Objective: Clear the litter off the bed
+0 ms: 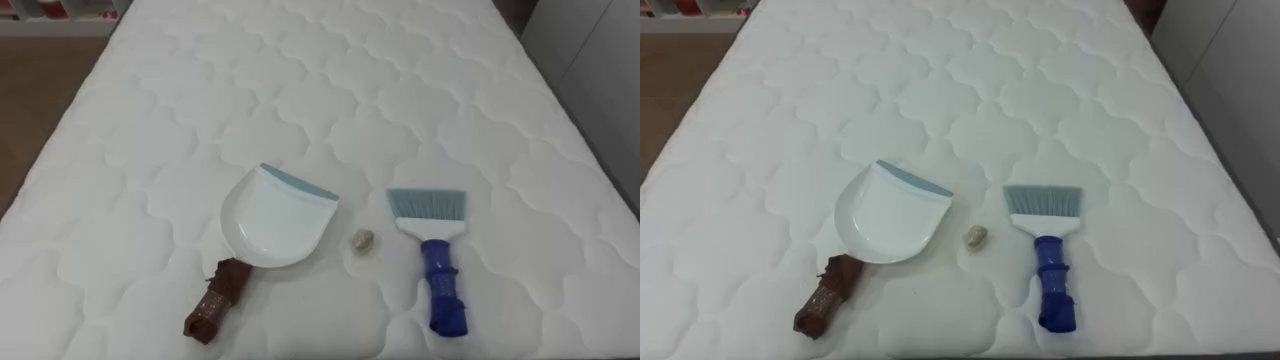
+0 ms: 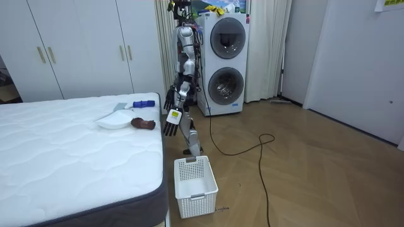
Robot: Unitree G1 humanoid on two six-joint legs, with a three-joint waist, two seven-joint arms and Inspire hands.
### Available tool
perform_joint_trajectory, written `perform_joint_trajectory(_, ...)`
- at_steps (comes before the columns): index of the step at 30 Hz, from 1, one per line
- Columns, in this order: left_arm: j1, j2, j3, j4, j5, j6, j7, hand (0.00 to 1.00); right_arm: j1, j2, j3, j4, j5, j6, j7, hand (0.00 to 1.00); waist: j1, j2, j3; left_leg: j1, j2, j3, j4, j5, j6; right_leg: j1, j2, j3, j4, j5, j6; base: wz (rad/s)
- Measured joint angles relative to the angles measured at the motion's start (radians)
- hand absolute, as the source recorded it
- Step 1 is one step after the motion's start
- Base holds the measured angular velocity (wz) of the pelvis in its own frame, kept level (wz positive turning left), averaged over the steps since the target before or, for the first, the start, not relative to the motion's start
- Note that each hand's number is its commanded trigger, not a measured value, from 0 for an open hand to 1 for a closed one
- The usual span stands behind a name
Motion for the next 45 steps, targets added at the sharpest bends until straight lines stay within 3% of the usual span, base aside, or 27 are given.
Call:
perform_joint_trajectory(16, 0.002, 0.001, -0.002, 0.0, 0.005, 0.005, 0.041, 0.0, -0.019, 0.0, -0.026, 0.04, -0.016, 0.001, -0.033, 0.0, 0.0, 0.004, 0.0025, 0.001, 0.0, 0.011, -0.001, 0.0, 0.0, -0.002, 0.0, 0.007, -0.004, 0.0, 0.0, -0.01)
perform_joint_trajectory(23, 0.014, 0.01, -0.003, -0.009, 0.03, 0.005, 0.127, 0.0, -0.034, 0.0, -0.025, 0.061, -0.02, -0.004, -0.036, 0.0, -0.003, 0.0, -0.0001, -0.002, 0.0, 0.01, -0.002, 0.0, 0.0, -0.006, 0.0, 0.009, 0.0, 0.0, 0.0, 0.0)
perform_joint_trajectory(28, 0.025, 0.011, 0.0, -0.108, 0.051, 0.005, 0.224, 0.0, -0.033, -0.001, -0.023, 0.06, -0.018, -0.014, -0.034, 0.0, 0.002, -0.001, 0.0025, -0.01, 0.0, 0.0, 0.001, 0.0, 0.0, -0.009, 0.001, 0.0, 0.0, 0.0, 0.0, 0.07)
perform_joint_trajectory(34, 0.023, 0.013, -0.009, -0.315, 0.051, -0.077, 0.361, 0.0, -0.026, -0.003, -0.021, 0.056, -0.01, -0.029, -0.032, 0.0, 0.001, 0.003, 0.0021, -0.007, 0.0, 0.0, 0.0, 0.0, 0.0, -0.007, 0.001, 0.002, 0.0, 0.001, -0.001, 0.0)
perform_joint_trajectory(43, 0.023, 0.013, -0.041, -0.513, 0.081, -0.124, 0.46, 0.0, -0.024, -0.003, -0.023, 0.053, -0.011, -0.033, -0.035, 0.0, -0.005, 0.006, 0.0035, -0.008, 0.0, -0.01, -0.001, 0.0, 0.0, -0.006, 0.002, 0.001, -0.001, 0.001, -0.001, 0.01)
perform_joint_trajectory(45, 0.019, 0.015, -0.041, -0.532, 0.081, -0.15, 0.479, 0.0, -0.024, -0.003, -0.023, 0.053, -0.01, -0.033, -0.034, 0.0, -0.007, 0.007, 0.0033, -0.007, 0.0, -0.009, -0.001, 0.0, 0.0, -0.004, 0.001, 0.0, -0.001, 0.001, -0.001, 0.0)
